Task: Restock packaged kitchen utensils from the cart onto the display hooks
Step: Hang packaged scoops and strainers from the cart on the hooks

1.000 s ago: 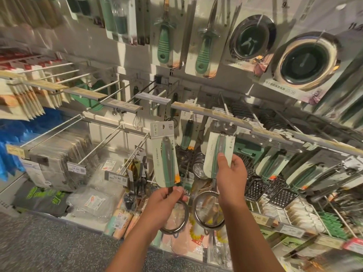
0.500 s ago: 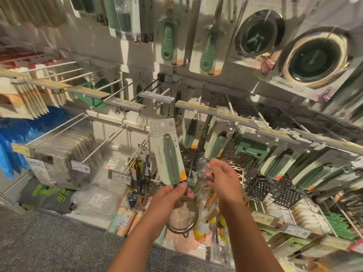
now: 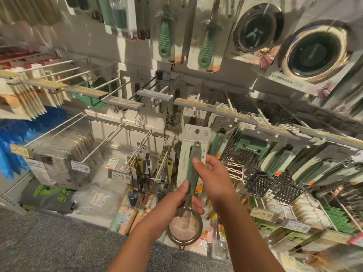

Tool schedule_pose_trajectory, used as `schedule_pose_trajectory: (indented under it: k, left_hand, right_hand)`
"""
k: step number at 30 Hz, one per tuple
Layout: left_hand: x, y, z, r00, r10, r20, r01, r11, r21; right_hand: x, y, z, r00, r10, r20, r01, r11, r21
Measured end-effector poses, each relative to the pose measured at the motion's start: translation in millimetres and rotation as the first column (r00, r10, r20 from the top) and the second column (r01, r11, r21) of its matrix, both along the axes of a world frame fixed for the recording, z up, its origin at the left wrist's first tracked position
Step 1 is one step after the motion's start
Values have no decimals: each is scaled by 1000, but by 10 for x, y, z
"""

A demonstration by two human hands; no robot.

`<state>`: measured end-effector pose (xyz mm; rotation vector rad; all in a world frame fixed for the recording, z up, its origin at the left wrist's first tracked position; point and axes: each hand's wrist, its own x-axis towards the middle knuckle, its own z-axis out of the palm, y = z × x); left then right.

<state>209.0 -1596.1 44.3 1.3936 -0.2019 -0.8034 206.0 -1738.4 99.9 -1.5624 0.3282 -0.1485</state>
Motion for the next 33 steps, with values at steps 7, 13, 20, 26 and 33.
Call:
schedule_pose_trajectory:
  k: [7,13,20,26,33]
  left_hand:
    - [77,-93,-196,998,55,-36,-57,997,-42]
    - [150,-170,-281,993,112,-41,-111,994,22]
    - [97,-149,-174,993,116,6,-116,991,71]
    - [155,-147,-195,991,130,-29,-127,989,82]
    - [89,-55,38,984,171,49,-175,978,110]
  right_hand:
    - [-69,-54,-112,987,-158,35,157,986,49]
    - [-76,-203,-83,958,-279,69,274,959,67]
    - [-3,-315,-4,946,-312,86,307,949,63]
    - [141,-358,39,938,-336,81,334,942,38]
    - [353,-477,111,942,-335,-5,335,942,-27]
